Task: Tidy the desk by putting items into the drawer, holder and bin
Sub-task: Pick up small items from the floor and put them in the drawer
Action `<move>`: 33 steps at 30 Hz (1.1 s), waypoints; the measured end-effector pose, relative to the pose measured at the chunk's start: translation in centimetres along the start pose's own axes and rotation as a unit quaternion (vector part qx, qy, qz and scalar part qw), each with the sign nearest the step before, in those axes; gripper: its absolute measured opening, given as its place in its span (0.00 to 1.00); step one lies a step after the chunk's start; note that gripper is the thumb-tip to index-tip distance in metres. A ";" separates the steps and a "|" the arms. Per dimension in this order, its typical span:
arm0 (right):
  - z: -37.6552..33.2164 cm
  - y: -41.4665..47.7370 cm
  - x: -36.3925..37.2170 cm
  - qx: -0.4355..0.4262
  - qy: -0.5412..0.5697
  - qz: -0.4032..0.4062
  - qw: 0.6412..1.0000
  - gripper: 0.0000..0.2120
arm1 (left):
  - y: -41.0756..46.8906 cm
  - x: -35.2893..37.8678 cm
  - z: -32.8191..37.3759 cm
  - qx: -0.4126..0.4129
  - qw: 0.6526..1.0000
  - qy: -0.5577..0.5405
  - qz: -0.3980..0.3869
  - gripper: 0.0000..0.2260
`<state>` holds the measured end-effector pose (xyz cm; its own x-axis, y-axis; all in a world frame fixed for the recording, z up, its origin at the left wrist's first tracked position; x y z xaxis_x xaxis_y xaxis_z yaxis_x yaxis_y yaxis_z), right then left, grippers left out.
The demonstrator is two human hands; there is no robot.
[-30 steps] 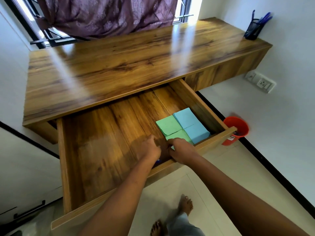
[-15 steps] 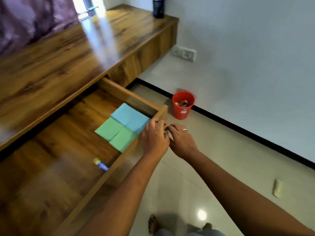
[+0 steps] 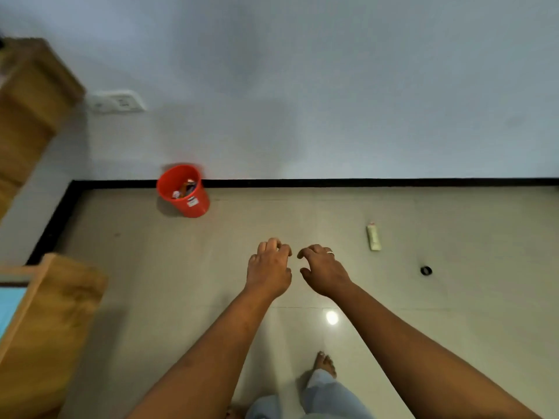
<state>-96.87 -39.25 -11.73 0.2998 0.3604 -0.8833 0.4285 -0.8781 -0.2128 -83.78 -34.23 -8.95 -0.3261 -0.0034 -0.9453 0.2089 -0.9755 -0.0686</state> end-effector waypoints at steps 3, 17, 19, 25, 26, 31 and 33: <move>6.5 -0.3 -1.9 0.052 0.007 -0.003 0.999 0.18 | 2.8 3.0 6.1 0.042 0.997 0.006 -0.058 0.17; 28.7 -5.3 -6.8 0.292 0.104 -0.039 0.950 0.17 | 11.0 14.4 27.6 0.236 0.933 0.078 -0.260 0.17; 31.1 -5.4 -7.0 0.319 0.114 -0.043 0.940 0.17 | 12.2 16.2 29.9 0.254 0.921 0.079 -0.283 0.16; 39.5 -3.9 -6.9 0.424 0.172 -0.048 0.888 0.17 | 17.2 22.1 35.1 0.312 0.876 0.095 -0.355 0.14; 41.2 -3.7 -6.5 0.443 0.186 -0.043 0.876 0.18 | 18.4 23.4 35.6 0.316 0.868 0.107 -0.368 0.14; 47.0 -4.5 -2.7 0.540 0.246 -0.022 0.804 0.17 | 22.2 28.4 37.6 0.311 0.848 0.157 -0.399 0.14; 48.3 -5.2 -0.3 0.565 0.271 -0.021 0.779 0.16 | 22.2 30.7 38.2 0.315 0.841 0.162 -0.409 0.14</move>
<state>-140.38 -49.95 -30.57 0.7525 0.2076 -0.6250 -0.4842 -0.4689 -0.7387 -124.39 -64.36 -27.31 0.1662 0.6864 -0.7080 -0.5266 -0.5452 -0.6522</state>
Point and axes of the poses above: each hand's wrist, its own y-axis towards the middle knuckle, its own x-axis out of the palm, z = x × y, the point moved 1 cm from there along y, towards the middle knuckle, and after that the axes turned 11 degrees about z, right-handed, at the moved point
